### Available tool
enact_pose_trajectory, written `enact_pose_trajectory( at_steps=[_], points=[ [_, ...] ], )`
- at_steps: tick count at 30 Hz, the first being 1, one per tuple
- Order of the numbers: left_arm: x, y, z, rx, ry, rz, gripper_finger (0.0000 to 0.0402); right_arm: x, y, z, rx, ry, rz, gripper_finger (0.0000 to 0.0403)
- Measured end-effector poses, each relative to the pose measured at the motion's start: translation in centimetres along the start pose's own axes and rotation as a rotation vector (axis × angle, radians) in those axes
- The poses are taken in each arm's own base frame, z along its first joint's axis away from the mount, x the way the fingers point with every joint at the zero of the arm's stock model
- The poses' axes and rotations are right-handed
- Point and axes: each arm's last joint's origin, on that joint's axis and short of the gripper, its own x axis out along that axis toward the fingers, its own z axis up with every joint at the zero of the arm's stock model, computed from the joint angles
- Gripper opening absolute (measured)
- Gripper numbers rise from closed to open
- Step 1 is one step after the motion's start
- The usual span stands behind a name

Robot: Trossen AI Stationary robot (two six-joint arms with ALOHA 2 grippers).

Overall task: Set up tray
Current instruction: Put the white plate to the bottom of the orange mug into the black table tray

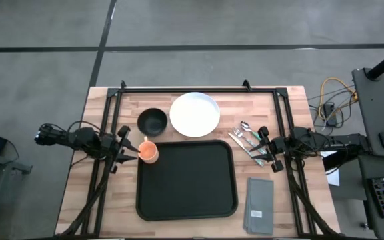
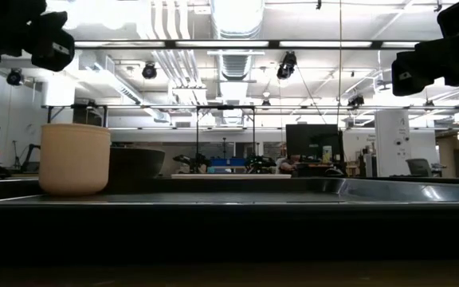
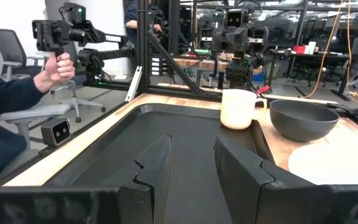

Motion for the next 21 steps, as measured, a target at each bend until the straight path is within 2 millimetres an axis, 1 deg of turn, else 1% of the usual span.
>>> enact_pose_trajectory(
  at_steps=[3,9,16,21],
  points=[
    [0.0,0.0,0.1,0.000,-0.008,-0.002,0.0098,0.0,0.0,0.0,0.000,0.000,0.000,0.0112],
    [0.2,0.0,-1.0,0.011,0.016,-0.002,0.0098,0.0,0.0,0.0,0.000,0.001,0.001,0.0112],
    [0.4,0.0,-3.1,0.026,0.099,-0.005,0.0098,0.0,0.0,0.2,-0.009,-0.025,0.001,0.0111],
    [0.4,0.0,-3.2,0.024,0.140,0.011,0.0098,0.0,0.0,0.3,-0.008,-0.027,0.001,0.0112]
  ],
)
